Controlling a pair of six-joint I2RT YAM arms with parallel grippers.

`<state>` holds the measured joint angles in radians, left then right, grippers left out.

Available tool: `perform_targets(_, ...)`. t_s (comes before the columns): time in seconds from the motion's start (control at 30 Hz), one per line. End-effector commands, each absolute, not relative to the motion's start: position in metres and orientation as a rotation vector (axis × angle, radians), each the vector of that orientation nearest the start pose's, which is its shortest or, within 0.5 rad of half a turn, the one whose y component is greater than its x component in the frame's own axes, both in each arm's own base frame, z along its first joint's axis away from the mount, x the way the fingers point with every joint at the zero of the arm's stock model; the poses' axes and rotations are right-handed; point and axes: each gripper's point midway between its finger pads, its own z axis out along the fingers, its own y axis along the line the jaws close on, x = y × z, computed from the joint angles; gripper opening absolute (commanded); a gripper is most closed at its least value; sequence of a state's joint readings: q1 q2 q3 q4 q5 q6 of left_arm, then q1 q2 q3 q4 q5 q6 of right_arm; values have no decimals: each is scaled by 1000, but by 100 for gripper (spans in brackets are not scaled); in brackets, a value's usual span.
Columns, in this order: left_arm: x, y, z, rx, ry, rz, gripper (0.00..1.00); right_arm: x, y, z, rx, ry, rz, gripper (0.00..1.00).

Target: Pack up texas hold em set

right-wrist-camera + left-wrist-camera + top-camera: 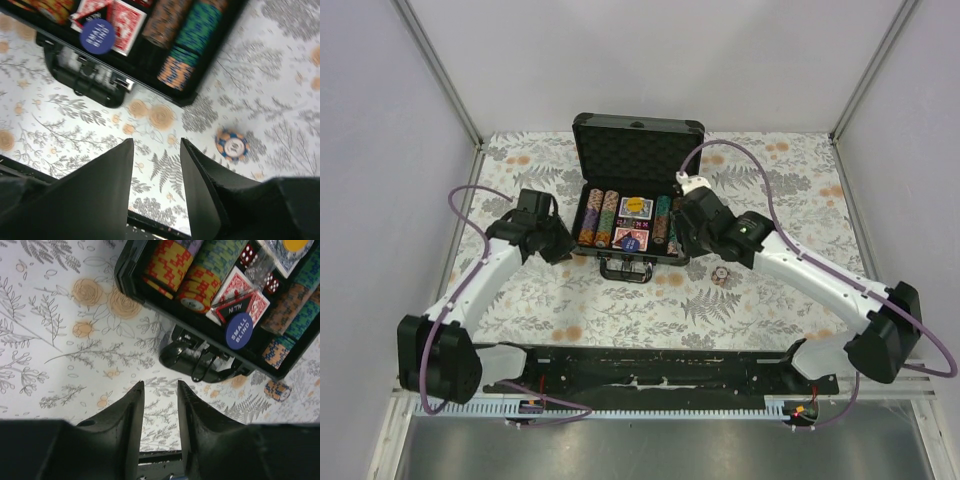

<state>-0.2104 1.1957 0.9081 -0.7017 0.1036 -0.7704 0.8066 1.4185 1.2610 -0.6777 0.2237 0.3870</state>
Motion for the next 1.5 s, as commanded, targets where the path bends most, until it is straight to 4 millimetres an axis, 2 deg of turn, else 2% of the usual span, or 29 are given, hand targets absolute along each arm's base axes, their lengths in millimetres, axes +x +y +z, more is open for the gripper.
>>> perform_targets(0.0,316,-114,133,-625,2467,-419,35,264,206,187,-152,2390,198,48)
perform_targets(0.1,336,-123,125,-612,2487,-376,25,262,184,183,-55,2413,176,45)
perform_targets(0.2,350,-133,118,-602,2499,-341,21,263,164,178,18,2433,150,44)
perform_targets(0.27,353,-136,105,-611,2529,-304,20,263,155,177,51,2443,138,44)
perform_targets(0.43,362,-145,84,-651,2545,-289,16,260,148,172,82,2463,149,44)
perform_targets(0.6,370,-148,74,-663,2547,-270,14,257,147,167,86,2488,162,45)
perform_targets(0.8,376,-150,80,-664,2528,-276,14,258,145,166,76,2496,158,45)
perform_targets(1.27,375,-151,113,-663,2456,-329,15,260,142,162,100,2509,153,44)
perform_targets(1.37,376,-152,113,-663,2453,-336,16,259,142,159,105,2516,153,44)
perform_targets(1.47,375,-155,106,-660,2477,-338,18,259,143,159,106,2518,157,45)
